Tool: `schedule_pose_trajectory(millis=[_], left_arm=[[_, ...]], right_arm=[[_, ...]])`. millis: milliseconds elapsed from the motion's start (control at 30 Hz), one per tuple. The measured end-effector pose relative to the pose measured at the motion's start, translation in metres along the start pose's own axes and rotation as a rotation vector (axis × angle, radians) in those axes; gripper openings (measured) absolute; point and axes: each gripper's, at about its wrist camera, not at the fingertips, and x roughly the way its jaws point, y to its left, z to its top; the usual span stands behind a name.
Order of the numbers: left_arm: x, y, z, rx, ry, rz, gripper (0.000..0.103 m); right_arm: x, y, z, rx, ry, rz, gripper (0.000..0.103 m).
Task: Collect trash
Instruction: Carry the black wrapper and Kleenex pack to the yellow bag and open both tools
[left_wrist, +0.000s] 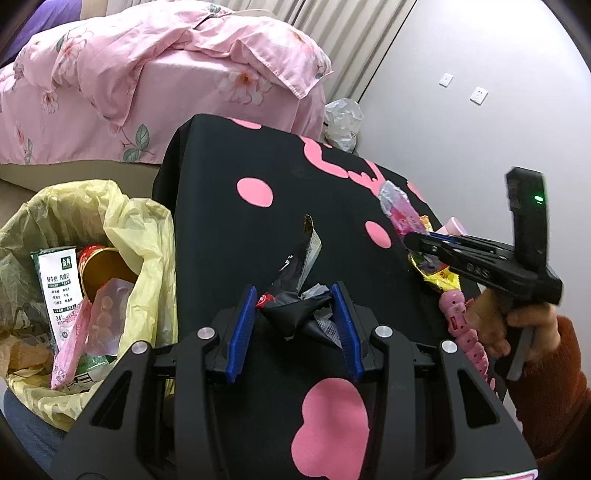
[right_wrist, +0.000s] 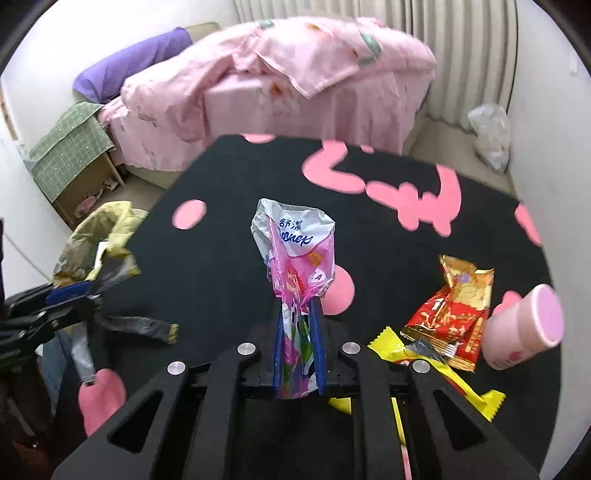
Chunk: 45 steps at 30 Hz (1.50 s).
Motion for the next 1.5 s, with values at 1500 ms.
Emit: schedule_pose_trajectory(millis=[1500], left_arm=[[-0.067,0.198,-0.034,-0.216,-0.043,0.370,0.040]], right_arm=[[0.045,0.200,0.050,-0.146,-0.022,0.357,0.014]])
